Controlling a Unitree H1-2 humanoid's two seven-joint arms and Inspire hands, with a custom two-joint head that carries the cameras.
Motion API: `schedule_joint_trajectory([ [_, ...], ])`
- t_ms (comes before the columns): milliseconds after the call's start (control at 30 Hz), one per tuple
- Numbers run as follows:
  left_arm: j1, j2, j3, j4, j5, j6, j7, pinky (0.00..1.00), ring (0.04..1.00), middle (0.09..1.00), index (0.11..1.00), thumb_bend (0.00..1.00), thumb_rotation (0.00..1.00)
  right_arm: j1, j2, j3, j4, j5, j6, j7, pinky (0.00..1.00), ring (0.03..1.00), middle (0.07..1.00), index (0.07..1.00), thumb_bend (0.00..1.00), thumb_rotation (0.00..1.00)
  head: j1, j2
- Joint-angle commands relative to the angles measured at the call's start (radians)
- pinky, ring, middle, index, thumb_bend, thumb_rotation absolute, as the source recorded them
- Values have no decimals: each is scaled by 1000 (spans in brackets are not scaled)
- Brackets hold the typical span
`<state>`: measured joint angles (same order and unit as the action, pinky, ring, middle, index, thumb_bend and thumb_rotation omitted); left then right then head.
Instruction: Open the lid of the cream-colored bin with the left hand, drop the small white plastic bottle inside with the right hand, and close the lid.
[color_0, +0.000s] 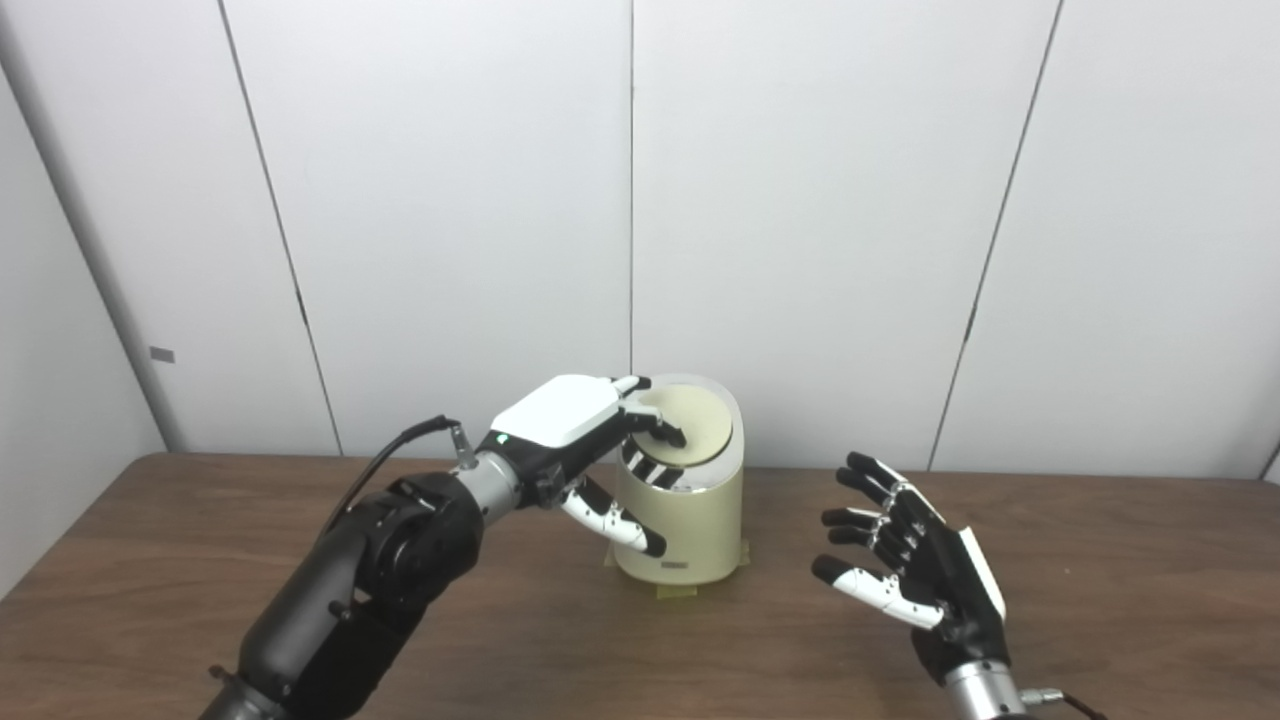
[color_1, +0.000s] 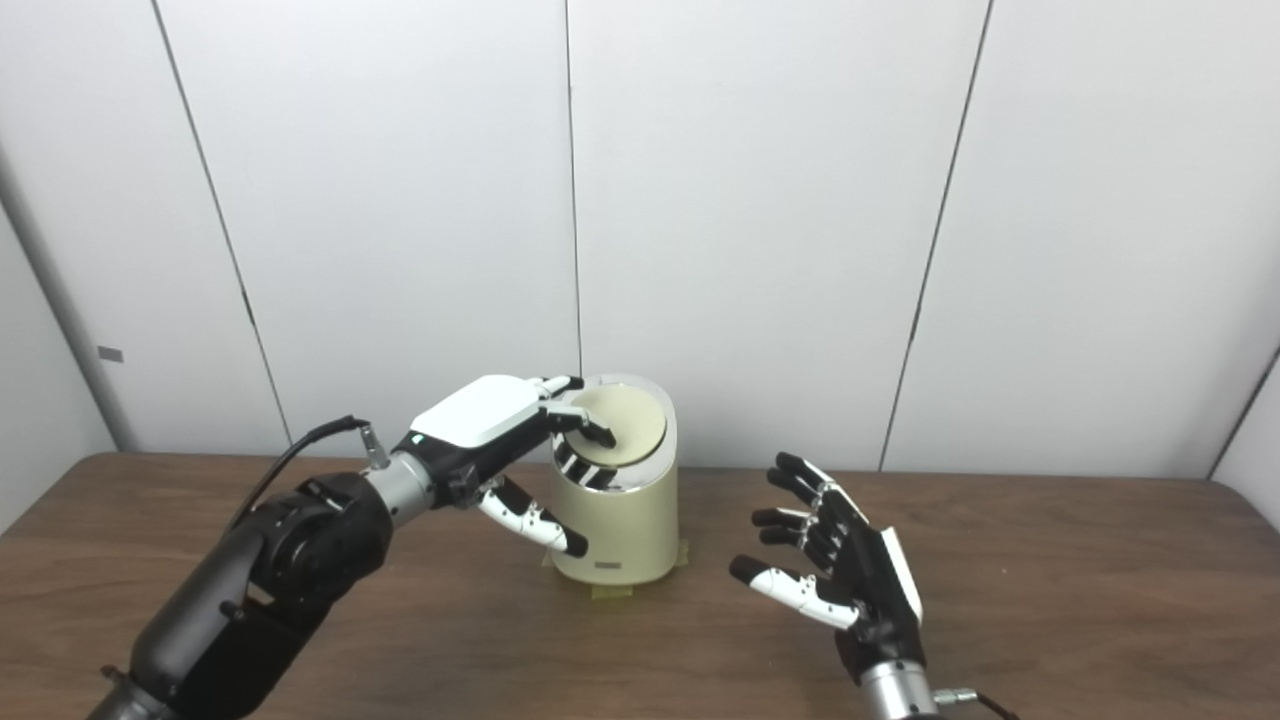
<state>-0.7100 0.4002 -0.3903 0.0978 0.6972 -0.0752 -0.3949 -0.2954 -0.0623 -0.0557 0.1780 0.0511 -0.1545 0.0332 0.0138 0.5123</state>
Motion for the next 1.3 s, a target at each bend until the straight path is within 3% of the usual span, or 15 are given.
schedule_joint_trajectory([
  [0,-33,18,-28,-3,71,-37,24,1000,994,804,814,904,392,-34,-2,1,-36,2,-13,-1,633,658,814,805,885,250,1,2],
  [133,-32,18,-90,-17,210,-5,-12,1000,1000,884,898,880,411,-34,-2,1,-35,2,-15,0,632,659,816,805,886,258,-1,3],
  [267,-28,13,-119,-20,274,7,-44,1000,1000,919,923,898,406,-33,-1,2,-37,0,-19,-1,622,658,815,806,881,261,-3,4],
  [600,-20,-1,-124,-23,253,39,-123,1000,1000,895,906,919,365,-33,-5,1,-37,-6,-22,-4,623,659,811,810,875,276,-6,7],
  [733,-23,2,-127,-30,242,50,-156,1000,1000,878,895,916,394,-32,-7,1,-40,-11,-23,-5,604,665,814,812,861,285,-7,7],
  [933,-21,17,-86,-72,196,54,-137,1000,1000,861,885,898,438,-30,-6,-4,-42,0,-19,-4,600,673,821,805,886,298,0,10],
  [1067,-15,25,-43,-107,159,31,-90,1000,999,831,854,884,432,-29,-5,-2,-49,-5,-12,-6,612,680,823,809,877,302,-1,9],
  [1167,5,12,21,-144,120,46,-39,1000,983,821,833,856,426,-25,-1,-2,-62,-8,0,-11,621,674,822,807,869,295,0,9],
  [1267,38,-10,103,-150,77,12,81,1000,960,812,826,831,394,-28,-4,-5,-41,-2,-13,-8,623,671,822,807,874,294,1,9],
])
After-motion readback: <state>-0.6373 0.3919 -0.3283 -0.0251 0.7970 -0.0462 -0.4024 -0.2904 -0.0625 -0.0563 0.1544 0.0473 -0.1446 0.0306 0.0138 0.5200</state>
